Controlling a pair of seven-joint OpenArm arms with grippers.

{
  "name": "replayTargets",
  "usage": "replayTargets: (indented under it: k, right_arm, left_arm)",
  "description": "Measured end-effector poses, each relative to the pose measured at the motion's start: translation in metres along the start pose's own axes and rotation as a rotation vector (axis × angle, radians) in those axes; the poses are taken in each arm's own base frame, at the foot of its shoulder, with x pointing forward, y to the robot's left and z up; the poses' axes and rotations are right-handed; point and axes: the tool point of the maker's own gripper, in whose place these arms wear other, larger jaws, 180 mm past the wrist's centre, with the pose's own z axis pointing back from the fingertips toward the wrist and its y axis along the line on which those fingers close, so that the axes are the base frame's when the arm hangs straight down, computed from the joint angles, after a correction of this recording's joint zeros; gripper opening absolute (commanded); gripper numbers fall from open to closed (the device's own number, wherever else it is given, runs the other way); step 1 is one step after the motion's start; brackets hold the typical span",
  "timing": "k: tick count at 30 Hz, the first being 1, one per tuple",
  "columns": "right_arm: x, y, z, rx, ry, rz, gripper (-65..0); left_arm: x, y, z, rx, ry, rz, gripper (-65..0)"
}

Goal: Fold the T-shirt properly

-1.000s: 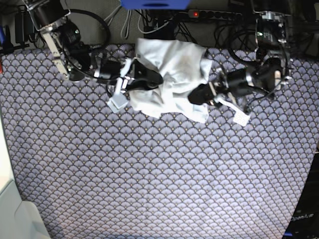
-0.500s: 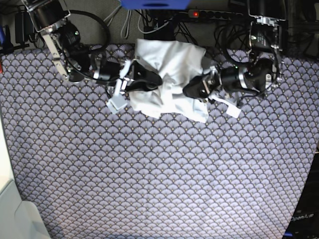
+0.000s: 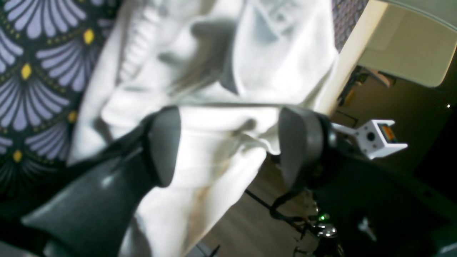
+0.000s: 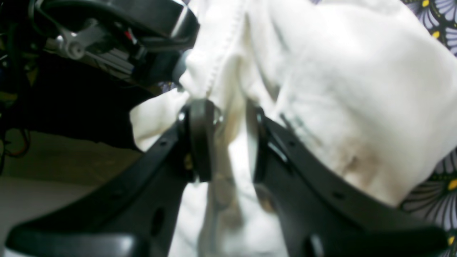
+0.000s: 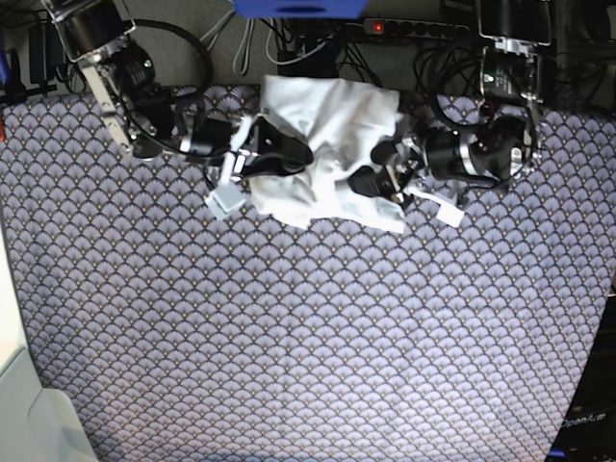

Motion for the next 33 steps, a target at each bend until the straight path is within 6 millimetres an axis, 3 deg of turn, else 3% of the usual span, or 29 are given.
replayTargets:
  k: [8,14,17,23,27,30,33]
  right_arm:
    - [0.000,-0.002,0.002,-0.004,0.004,0.003,-48.4]
    - [0.000,-0.002,0.002,-0.004,0.003,0.003,-48.4]
    - [0.000,-0.002,0.002,-0.005,0.004,0.004,-48.4]
    - [0.001,-0.002,0.002,-0.006,0.006,0.006,-48.4]
    - [0.001,-0.003,0.002,-0.007,0.006,0.007,-48.4]
    - [0.001,-0.003,0.002,-0.007,0.006,0.006,-48.4]
    - [0.001,-0.002,0.002,-0.007,0.005,0.006,-48.4]
  left_arm:
    - [0.008,0.014,0.013,0.069,-0.007,-0.044,-22.7]
    - [0.018,0.012,0.027,0.077,-0.027,-0.081,-22.7]
    - [0.020,0.010,0.020,0.080,-0.015,-0.081,-22.7]
    - [-0.002,0.011,-0.010,0.149,0.090,-0.172,-22.8]
    - [-0.007,0.008,-0.018,0.180,0.121,-0.233,-23.2]
    - [-0.008,0.012,-0.018,0.202,0.124,-0.251,-31.6]
    - [-0.006,0.018,-0.018,0.235,0.118,-0.270,-50.2]
